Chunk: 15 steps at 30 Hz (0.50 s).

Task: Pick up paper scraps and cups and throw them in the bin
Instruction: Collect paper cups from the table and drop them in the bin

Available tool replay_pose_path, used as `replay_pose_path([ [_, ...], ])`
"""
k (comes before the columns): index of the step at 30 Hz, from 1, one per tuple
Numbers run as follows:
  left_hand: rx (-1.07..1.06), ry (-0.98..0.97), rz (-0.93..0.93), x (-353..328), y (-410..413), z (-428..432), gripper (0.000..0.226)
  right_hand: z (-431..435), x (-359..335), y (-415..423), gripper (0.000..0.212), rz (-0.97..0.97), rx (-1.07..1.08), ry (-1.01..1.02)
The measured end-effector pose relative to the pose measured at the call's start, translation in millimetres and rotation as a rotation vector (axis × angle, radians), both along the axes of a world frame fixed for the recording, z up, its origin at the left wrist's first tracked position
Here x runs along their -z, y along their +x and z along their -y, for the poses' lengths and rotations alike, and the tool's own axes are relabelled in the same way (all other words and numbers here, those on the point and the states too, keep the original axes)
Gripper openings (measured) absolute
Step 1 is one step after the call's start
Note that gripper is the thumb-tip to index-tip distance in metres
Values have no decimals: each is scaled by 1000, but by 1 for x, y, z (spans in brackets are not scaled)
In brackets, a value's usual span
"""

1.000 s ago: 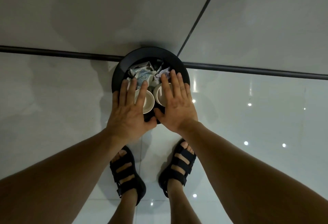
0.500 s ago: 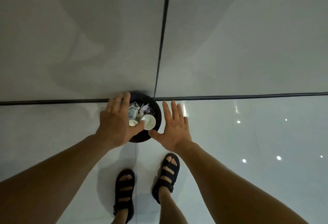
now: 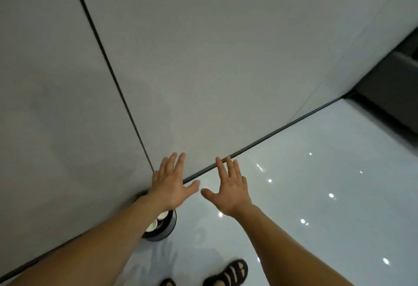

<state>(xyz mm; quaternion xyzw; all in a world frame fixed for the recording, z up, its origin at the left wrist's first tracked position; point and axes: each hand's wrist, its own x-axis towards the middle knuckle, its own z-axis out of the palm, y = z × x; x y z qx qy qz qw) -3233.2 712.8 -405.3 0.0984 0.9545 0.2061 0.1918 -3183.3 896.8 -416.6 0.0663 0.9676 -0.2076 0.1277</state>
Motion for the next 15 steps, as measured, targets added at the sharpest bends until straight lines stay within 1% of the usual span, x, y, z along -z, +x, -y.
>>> replay_pose_path([
  [4, 176, 0, -87, -56, 11, -73, 91, -66, -45, 49, 96, -47, 185, 19],
  [8, 337, 4, -152, -102, 31, -168, 90, -150, -75, 102, 96, -89, 373, 43],
  [12, 508, 33, -199, -133, 67, -283, 89, -244, -94, 162, 95, -120, 544, 55],
  [15, 642, 30, -221, -144, 105, -374, 88, -317, -104, 211, 95, -143, 661, 72],
])
